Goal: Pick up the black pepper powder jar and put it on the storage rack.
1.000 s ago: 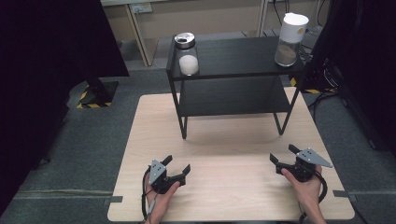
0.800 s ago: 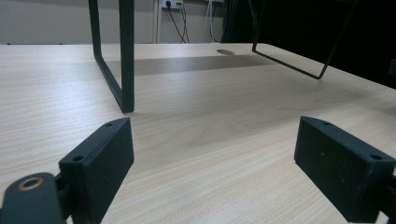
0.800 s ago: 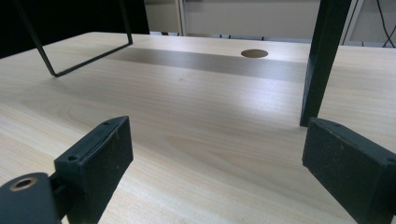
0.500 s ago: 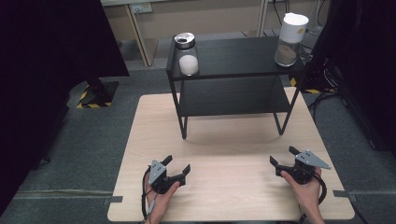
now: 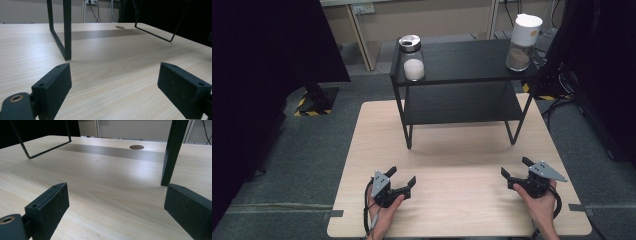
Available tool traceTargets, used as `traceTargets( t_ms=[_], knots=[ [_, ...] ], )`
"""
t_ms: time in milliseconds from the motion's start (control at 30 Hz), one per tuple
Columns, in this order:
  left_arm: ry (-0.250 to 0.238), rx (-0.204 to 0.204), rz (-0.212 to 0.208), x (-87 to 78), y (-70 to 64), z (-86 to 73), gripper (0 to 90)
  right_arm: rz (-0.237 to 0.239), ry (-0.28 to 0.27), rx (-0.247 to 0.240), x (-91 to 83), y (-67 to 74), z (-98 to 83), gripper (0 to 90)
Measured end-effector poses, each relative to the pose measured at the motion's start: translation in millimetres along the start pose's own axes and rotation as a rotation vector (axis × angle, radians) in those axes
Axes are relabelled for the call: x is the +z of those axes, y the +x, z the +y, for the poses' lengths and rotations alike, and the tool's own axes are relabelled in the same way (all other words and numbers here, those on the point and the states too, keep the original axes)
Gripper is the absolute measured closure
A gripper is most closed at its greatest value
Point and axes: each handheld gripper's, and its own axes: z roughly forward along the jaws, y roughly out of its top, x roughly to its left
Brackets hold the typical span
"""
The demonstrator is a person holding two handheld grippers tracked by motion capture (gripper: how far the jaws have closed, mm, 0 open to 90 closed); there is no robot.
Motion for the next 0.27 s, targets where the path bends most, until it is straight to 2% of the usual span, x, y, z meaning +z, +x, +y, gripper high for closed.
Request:
traceTargets(
  t_ms=[267],
  knots=[
    [-0.001,0.000,0.000,0.0,0.0,-0.1,11.2,0.002,0.006,0.002,0.5,-0.4,1.1,5.3]
  ],
)
